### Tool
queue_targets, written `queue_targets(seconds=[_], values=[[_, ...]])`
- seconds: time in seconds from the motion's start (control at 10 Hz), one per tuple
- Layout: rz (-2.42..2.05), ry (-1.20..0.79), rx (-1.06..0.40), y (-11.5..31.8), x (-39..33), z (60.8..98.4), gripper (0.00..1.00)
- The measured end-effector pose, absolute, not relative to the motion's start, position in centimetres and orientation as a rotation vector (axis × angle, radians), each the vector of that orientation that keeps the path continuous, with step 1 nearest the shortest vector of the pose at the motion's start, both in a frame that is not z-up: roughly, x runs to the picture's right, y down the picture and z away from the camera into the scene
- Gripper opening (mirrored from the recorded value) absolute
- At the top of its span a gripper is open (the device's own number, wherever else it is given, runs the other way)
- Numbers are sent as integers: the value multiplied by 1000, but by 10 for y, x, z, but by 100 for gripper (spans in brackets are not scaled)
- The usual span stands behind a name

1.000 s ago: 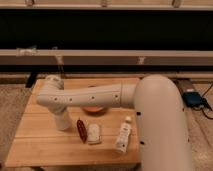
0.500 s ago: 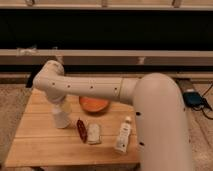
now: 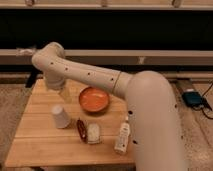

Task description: Place the ceramic cup over the eraser

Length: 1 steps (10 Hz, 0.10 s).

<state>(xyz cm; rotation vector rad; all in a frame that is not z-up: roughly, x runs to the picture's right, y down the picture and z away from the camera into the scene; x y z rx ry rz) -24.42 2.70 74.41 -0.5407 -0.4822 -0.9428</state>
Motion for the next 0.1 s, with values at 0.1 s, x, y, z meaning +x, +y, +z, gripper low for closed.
queue_targets(seconds=[0.1], values=[[-940,-489,-548,24,-244,743,80]])
